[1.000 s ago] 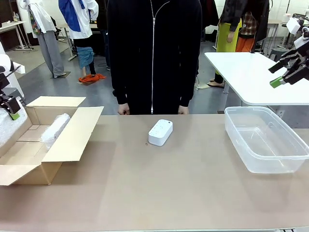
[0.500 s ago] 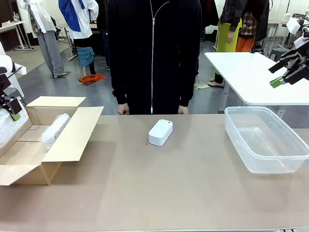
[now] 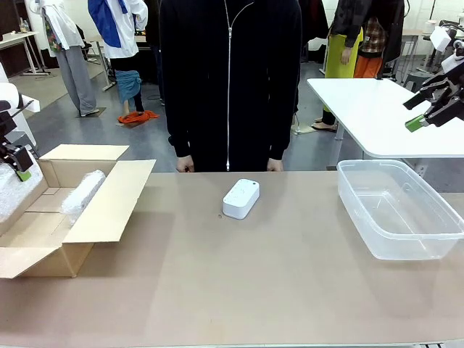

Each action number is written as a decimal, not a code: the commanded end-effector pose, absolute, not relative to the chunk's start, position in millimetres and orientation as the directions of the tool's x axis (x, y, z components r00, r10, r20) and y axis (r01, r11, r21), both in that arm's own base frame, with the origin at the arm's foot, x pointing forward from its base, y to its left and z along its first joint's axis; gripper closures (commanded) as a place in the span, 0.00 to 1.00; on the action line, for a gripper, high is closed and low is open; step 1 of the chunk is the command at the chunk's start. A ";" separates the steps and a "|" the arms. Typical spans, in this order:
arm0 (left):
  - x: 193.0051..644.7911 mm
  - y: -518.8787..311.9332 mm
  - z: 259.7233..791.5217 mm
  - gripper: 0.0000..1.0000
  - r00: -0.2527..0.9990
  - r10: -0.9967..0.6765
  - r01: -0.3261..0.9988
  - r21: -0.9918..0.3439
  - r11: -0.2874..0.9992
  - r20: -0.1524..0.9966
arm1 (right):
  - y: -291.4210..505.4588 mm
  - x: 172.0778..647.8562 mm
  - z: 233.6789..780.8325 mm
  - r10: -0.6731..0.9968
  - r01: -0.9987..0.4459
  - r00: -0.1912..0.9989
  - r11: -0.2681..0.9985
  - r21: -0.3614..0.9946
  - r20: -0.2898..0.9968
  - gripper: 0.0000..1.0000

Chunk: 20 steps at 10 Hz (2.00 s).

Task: Separate and place wrapped and unwrapped clocks.
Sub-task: If the picked Digital clock is wrapped, place it in the Package Box ; if not, place it in the Organizing box.

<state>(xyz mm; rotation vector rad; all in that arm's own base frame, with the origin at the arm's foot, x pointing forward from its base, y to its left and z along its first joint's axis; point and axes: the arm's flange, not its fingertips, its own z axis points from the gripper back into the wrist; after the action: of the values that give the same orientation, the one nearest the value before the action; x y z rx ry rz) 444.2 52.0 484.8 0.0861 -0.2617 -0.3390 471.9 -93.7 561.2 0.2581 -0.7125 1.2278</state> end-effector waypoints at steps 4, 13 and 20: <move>444.2 52.0 484.7 0.44 0.910 -0.339 0.317 0.127 0.940 0.239 | -92.3 472.4 560.3 0.758 -0.924 0.147 0.335 -0.186 0.635 0.00; 510.0 87.3 448.5 0.44 0.940 -0.280 0.271 0.072 0.960 0.194 | -92.3 472.4 560.3 0.758 -0.924 0.147 0.335 -0.186 0.635 0.00; 541.2 94.7 423.7 0.44 0.929 -0.338 0.335 0.050 0.941 0.151 | -92.3 472.4 560.3 0.758 -0.924 0.147 0.335 -0.186 0.635 0.00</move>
<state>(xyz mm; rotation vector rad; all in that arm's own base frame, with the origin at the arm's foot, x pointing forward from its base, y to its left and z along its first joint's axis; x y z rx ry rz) 533.6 87.8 420.3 0.0343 -0.1618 -0.3345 471.9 -93.7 561.2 0.2583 -0.7125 1.2278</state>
